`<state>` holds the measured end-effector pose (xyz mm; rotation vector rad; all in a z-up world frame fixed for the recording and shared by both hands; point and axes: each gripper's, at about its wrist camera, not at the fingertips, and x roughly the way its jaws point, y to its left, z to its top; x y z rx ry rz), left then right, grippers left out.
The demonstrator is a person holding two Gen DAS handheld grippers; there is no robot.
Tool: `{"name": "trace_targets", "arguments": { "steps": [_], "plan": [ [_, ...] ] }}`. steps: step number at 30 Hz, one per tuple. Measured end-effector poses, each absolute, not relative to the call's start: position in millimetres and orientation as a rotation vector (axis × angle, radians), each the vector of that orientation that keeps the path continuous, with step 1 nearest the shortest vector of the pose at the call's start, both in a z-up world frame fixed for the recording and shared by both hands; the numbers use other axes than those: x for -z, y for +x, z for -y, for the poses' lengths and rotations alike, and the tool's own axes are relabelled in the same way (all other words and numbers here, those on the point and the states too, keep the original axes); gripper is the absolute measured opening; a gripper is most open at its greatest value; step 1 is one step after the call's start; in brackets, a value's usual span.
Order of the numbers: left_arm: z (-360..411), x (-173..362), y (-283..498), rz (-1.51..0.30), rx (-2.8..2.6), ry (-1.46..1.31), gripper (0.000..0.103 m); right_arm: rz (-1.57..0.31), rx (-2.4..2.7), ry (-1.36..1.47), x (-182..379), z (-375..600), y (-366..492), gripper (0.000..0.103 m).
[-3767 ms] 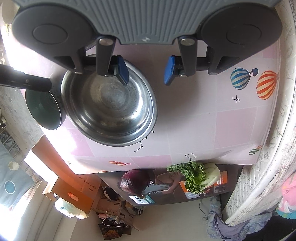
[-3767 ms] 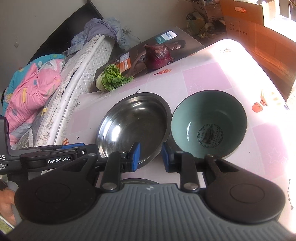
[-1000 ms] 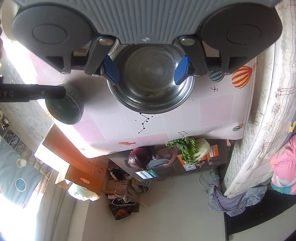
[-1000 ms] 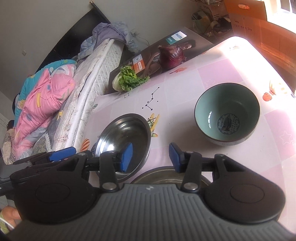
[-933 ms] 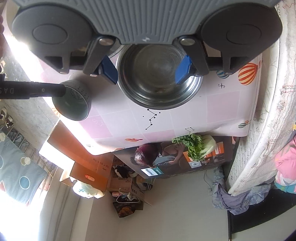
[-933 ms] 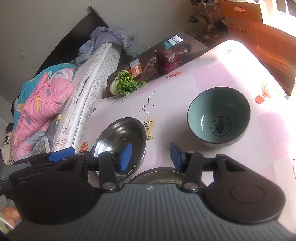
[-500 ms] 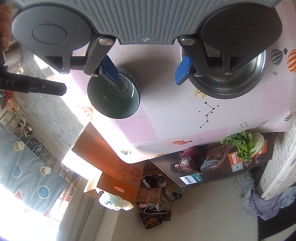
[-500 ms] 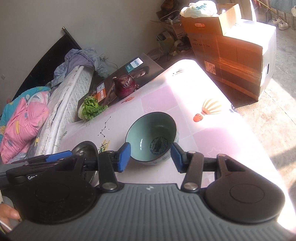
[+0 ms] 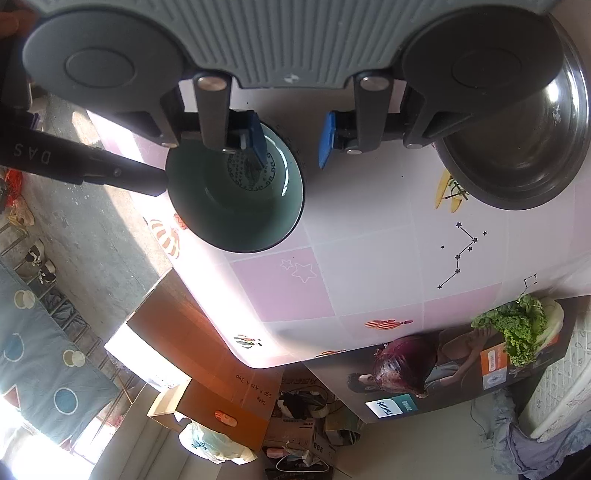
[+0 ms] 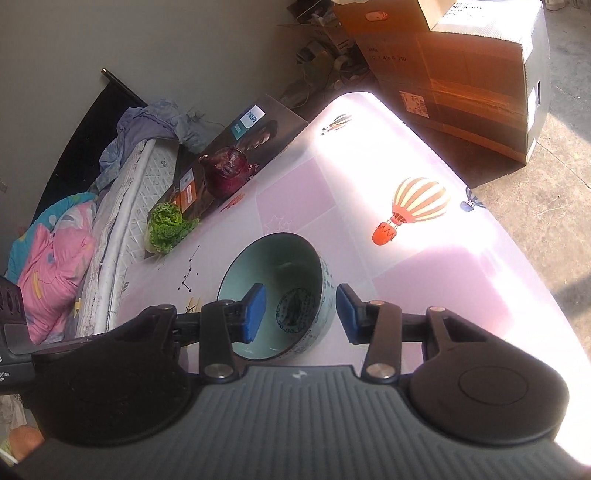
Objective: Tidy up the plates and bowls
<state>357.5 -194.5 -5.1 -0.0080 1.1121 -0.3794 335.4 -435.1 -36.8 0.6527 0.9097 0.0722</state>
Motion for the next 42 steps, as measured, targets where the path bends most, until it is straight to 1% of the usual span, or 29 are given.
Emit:
{"name": "trace_targets", "arguments": {
  "steps": [2,4,8,10,16,30,34,42],
  "plan": [
    [193,10,362,-1.136,0.375,-0.03,0.025,-0.921,-0.073,0.658,43,433,342,0.036],
    [191,14,365,-1.153,0.371,-0.052,0.021,-0.933,-0.073,0.663,50,431,348,0.03],
    [192,20,370,-1.174,0.37,-0.065,0.019,-0.939,-0.067,0.65,56,428,353,0.027],
    [194,23,373,-1.187,0.369,-0.075,0.018,-0.946,-0.063,0.65,60,429,355,0.022],
    [200,31,375,-1.203,0.354,-0.07,0.017,-0.98,-0.066,0.696,74,435,358,0.014],
    [202,49,386,-1.254,0.319,-0.119,0.016,-0.99,-0.07,0.746,90,435,372,0.017],
    [202,49,385,-1.255,0.313,-0.12,0.016,-1.001,-0.07,0.773,96,435,375,0.019],
    [198,46,384,-1.252,0.304,-0.12,0.016,-1.021,-0.069,0.801,98,431,377,0.019]
  ]
}}
